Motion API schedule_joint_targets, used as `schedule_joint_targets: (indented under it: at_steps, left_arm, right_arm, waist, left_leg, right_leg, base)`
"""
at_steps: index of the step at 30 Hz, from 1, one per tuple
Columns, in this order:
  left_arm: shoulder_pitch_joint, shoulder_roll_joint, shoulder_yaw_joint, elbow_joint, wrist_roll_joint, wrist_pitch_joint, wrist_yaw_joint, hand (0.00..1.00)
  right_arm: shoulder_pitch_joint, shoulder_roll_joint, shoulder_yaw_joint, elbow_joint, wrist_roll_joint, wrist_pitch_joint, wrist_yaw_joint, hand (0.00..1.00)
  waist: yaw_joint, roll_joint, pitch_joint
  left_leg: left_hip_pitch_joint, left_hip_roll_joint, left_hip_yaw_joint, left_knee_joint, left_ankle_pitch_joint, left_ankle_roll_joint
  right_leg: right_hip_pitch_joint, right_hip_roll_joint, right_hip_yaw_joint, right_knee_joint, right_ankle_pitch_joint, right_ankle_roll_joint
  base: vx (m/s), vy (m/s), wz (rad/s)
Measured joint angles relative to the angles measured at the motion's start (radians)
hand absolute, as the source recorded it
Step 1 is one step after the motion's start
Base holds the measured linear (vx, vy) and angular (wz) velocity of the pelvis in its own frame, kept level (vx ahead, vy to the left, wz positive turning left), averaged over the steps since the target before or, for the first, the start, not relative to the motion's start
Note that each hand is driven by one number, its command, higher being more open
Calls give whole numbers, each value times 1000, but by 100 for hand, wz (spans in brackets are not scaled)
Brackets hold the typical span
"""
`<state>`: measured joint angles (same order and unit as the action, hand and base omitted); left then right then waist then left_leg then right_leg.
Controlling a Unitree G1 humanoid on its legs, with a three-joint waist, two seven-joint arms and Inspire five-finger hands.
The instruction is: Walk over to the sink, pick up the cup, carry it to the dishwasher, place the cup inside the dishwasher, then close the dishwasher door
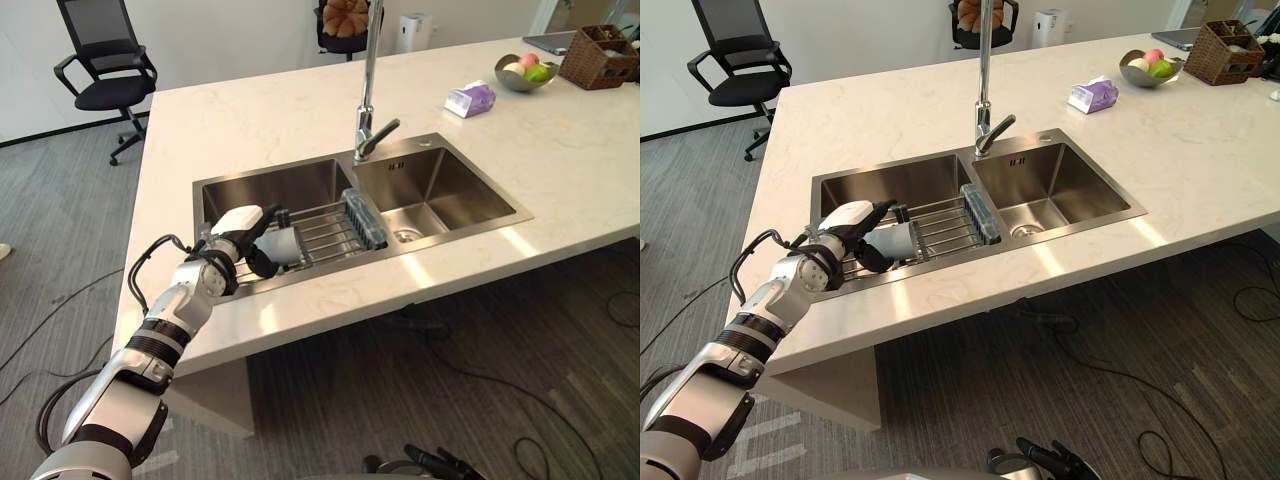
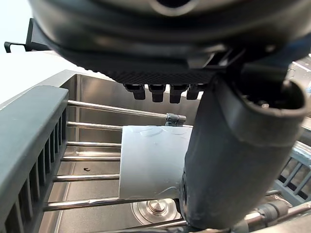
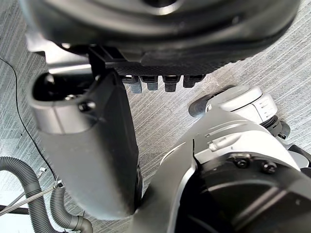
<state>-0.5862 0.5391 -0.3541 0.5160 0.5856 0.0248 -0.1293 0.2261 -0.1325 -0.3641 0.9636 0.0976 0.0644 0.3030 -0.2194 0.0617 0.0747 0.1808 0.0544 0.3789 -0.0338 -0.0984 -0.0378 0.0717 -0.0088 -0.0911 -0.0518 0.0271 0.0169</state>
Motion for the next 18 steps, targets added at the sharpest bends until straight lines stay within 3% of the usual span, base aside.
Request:
schedule_joint_targets:
  at_steps: [8, 18]
  left_arm:
    - [15, -11, 19, 0, 102, -32, -4, 100]
    - [-7, 5, 21, 40, 172, -35, -90, 100]
  right_arm:
    - [2, -1, 0, -9, 0, 24, 3, 100]
    - [13, -16, 22, -36, 0, 60, 10, 100]
  waist:
    - [-8, 4, -3]
    - [-37, 27, -21]
  left_leg:
    - [3, 3, 2, 3, -4, -1]
    - [8, 12, 23, 4, -16, -10]
  right_leg:
    - [5, 3, 1, -8, 1, 0]
    - [12, 17, 16, -31, 5, -2]
  base:
    - [-25, -29, -1]
    - [-8, -31, -6]
